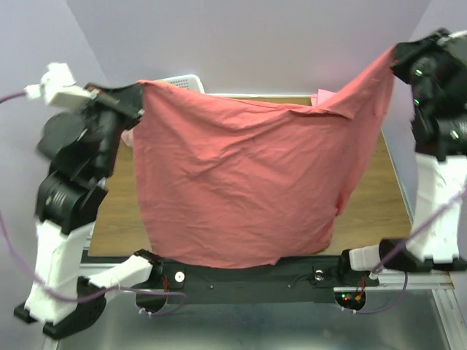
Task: Fold and stack the t-shirts
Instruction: Flatten the tshirt out
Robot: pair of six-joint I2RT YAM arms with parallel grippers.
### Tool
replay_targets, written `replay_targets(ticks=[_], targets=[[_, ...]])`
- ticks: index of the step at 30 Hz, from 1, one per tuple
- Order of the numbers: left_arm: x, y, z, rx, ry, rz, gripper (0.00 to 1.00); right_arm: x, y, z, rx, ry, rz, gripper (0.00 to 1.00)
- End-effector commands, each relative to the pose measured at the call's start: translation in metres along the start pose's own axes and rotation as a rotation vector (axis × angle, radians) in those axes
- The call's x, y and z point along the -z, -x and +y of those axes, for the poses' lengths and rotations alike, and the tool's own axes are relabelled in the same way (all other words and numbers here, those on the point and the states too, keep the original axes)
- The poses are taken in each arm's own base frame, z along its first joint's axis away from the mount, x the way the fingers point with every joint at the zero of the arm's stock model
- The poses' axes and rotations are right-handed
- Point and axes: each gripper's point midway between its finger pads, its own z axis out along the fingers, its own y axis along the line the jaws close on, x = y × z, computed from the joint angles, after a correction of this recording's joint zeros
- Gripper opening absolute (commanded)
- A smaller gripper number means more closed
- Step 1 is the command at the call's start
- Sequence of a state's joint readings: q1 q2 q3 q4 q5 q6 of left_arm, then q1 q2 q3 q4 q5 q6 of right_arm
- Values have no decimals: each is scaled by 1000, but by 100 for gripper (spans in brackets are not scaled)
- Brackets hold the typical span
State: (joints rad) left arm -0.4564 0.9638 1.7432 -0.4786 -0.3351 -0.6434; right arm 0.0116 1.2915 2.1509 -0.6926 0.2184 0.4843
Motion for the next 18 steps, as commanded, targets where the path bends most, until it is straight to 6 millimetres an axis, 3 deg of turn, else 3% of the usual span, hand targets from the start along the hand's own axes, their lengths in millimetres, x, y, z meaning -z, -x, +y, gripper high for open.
replay_targets(ticks=[1,2,3,4,5,6,11,14,17,18], targets=[[-60,-2,1,-76,83,-66,0,-62,-21,7,29,23,12,0],[-84,-19,7,-106,118,-33,0,-83,-20,8,30,11,-15,0],[-92,-16,2,-111,111,-36,0,-78,-2,13,26,18,-63,0],[-100,-14,-1,-128,102,-38,0,-99,-12,10,32,3,-58,0],[-101,11,-16,-113,68,-87,0,-103,0,16,32,15,-102,0],[-109,19,-33,-119,12,-85,0,-109,12,24,29,40,-143,0],[-115,42,-60,-123,-73,-130,0,-86,63,56,-19,158,-283,0],[-110,41,-63,-131,-97,-124,0,-70,72,55,-27,160,-307,0],[-110,21,-47,-145,-73,-82,0,-63,61,48,-6,145,-272,0],[-100,24,-48,-135,-91,-90,0,-59,60,45,0,137,-267,0]])
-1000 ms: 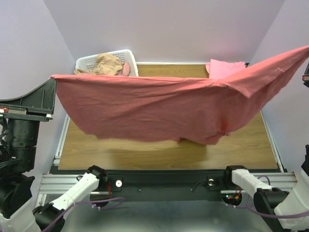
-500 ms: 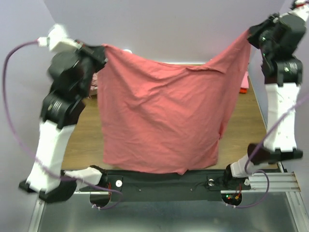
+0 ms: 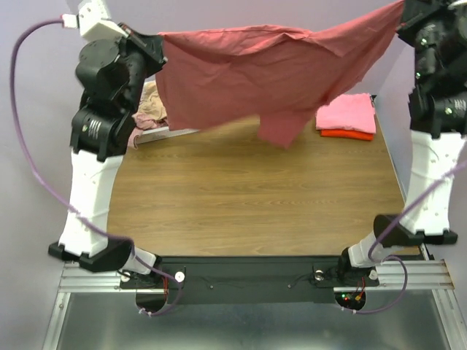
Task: Fold and stack the t-shirts
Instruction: Flatten the tshirt out
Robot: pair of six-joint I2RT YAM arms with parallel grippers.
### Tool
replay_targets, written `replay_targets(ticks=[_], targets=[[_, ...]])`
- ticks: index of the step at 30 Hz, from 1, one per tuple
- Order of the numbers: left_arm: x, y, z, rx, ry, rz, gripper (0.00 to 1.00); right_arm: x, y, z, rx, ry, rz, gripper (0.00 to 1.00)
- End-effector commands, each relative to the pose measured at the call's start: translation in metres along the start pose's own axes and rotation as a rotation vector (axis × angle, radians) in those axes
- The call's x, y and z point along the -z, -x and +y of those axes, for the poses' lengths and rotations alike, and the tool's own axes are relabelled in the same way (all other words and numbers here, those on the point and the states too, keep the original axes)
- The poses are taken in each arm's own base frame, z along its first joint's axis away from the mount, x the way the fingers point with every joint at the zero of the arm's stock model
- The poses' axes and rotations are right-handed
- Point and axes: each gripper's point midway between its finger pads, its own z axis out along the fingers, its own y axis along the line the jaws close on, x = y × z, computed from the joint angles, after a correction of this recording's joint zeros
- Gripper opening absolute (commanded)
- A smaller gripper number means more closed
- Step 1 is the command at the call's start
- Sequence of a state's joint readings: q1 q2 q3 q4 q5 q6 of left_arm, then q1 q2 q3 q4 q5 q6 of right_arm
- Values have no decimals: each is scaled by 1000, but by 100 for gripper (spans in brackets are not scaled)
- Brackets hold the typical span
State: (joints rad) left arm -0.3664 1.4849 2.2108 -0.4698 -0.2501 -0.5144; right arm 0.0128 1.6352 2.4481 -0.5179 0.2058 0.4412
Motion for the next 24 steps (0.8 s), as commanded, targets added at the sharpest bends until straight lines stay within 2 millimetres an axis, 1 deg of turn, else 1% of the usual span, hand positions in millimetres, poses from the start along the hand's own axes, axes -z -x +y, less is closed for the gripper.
replay_targets(ticks=[1,2,3,4,5,6,7,8,9,10,11,12,13,14,15,16,17,18,19,20,21,22,23,24], targets=[[41,38,-14,22,-102,-114,0,35,54,14,-5,58,-149,0],[32,5,4,5,-62,-49,0,37,50,10,13,46,-138,0],[45,6,8,13,-68,-57,0,45,40,3,21,31,-111,0],[39,-30,30,5,-24,0,0,48,34,-2,35,23,-95,0],[42,-43,41,10,-1,16,0,55,29,-5,47,22,-79,1],[46,-58,53,11,17,32,0,59,16,-11,57,13,-46,1],[56,-84,75,26,48,54,0,74,-5,-24,68,-4,4,1],[62,-99,88,36,66,69,0,81,-23,-35,70,-26,44,0],[79,-102,94,65,54,61,0,90,-39,-45,71,-44,77,0],[83,-114,100,84,43,62,0,100,-89,-72,85,-95,183,0],[88,-160,126,106,90,143,0,125,-85,-74,38,-94,167,0],[100,-170,128,128,59,168,0,140,-95,-79,20,-91,190,0],[106,-188,136,137,65,202,0,154,-137,-102,20,-135,278,0],[116,-228,161,169,116,279,0,179,-137,-106,-35,-152,283,0],[125,-239,168,187,115,294,0,191,-149,-115,-62,-181,307,0],[133,-258,176,209,124,335,0,201,-161,-122,-83,-199,331,0],[146,-292,198,235,175,403,0,221,-183,-134,-102,-221,375,0],[154,-304,203,251,176,429,0,230,-195,-140,-101,-232,411,0],[167,-322,211,267,167,472,0,242,-211,-150,-93,-257,455,0],[174,-332,214,281,163,497,0,252,-222,-161,-78,-295,492,0],[180,-339,217,293,162,511,0,267,-236,-175,-59,-350,544,0],[189,-344,212,320,124,537,0,276,-243,-187,-49,-401,557,0],[199,-362,226,333,158,570,0,284,-249,-193,-52,-425,572,0],[205,-365,229,347,160,572,0,298,-260,-203,-52,-452,597,0]])
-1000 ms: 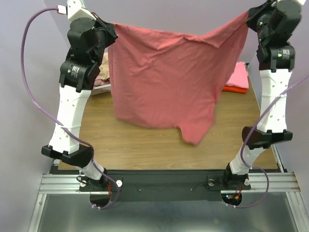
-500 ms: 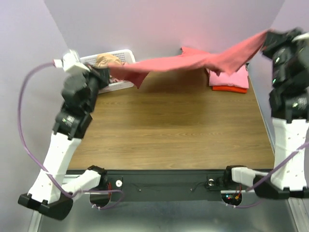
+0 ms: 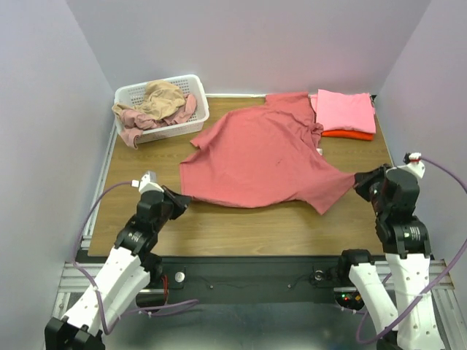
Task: Fold and stack the t-shirts
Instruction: Flatten the tshirt out
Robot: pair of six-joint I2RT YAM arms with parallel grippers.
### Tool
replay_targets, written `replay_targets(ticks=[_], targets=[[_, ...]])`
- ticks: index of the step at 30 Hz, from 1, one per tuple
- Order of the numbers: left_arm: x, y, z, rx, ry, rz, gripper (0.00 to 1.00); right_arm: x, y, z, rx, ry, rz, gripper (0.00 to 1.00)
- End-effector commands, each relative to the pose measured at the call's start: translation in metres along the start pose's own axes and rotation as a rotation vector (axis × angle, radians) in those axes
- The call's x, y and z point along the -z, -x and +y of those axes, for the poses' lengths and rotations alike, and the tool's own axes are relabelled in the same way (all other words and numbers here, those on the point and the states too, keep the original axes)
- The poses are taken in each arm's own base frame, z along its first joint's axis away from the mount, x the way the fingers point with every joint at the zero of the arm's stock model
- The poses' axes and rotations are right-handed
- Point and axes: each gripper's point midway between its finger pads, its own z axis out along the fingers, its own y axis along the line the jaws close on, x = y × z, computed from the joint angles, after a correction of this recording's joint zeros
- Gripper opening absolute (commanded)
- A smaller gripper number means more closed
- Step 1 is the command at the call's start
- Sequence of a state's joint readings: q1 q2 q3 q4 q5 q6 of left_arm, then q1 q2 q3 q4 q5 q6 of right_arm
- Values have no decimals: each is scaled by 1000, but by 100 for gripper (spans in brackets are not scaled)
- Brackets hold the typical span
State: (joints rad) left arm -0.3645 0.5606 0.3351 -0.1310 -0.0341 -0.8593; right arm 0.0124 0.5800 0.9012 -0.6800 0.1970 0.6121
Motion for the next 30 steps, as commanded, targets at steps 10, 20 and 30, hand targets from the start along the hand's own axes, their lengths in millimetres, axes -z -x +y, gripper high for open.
replay_targets(ticks=[10,20,30], targets=[[20,-32,36,145,61,50,0,41,-38,-62,-103,-193,25,0],[44,-30,27,299,47,57,0,71,-9,-72,-132,-259,-69,0],[55,-34,32,365,104,84,0,65,-32,-88,-130,-327,-7,0]])
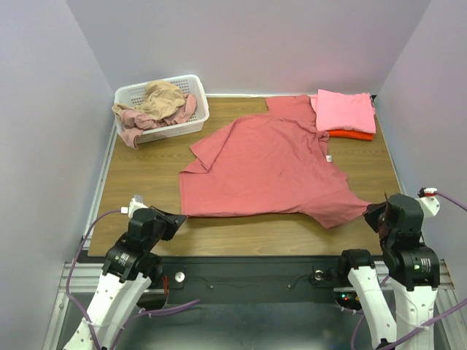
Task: Fold and stack the t-shirts
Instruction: Flatten the tshirt out
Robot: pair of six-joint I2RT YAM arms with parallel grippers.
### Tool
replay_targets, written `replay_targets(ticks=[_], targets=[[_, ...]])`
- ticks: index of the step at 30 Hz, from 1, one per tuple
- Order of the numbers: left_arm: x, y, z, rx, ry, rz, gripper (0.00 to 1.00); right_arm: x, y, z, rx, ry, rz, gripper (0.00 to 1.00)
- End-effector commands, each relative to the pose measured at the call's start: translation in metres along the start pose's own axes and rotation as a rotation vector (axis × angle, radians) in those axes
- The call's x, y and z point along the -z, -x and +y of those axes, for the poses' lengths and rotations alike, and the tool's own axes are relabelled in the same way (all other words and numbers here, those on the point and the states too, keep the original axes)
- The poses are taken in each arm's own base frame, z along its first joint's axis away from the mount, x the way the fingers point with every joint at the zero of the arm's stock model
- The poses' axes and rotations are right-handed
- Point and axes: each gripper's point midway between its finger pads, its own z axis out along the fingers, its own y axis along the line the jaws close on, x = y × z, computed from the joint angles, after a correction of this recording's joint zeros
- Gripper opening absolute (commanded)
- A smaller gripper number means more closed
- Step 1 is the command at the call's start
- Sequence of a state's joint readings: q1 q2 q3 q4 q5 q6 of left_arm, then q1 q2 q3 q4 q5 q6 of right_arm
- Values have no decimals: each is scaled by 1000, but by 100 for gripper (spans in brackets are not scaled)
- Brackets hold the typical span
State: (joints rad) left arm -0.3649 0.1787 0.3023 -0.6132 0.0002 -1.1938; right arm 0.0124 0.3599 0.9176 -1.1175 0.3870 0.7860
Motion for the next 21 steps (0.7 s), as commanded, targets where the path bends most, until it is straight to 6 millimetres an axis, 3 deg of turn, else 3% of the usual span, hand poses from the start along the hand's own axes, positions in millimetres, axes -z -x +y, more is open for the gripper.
replay_targets(ticks=[1,5,6,9,15,21], targets=[[7,3,-5,43,-6,-13,0,-4,0,-12,-21,-61,-26,0],[-2,1,-3,43,-5,-6,0,-18,-14,-13,-8,-84,26,0],[-10,-2,7,42,33,5,0,-24,-16,-9,-12,-80,33,0],[-19,-9,14,40,74,40,0,-33,-12,2,-31,-60,18,0],[-20,18,4,37,117,-81,0,-61,-9,22,-23,-62,22,0],[-32,25,-5,20,125,-102,0,-92,-2,42,-9,-87,25,0]])
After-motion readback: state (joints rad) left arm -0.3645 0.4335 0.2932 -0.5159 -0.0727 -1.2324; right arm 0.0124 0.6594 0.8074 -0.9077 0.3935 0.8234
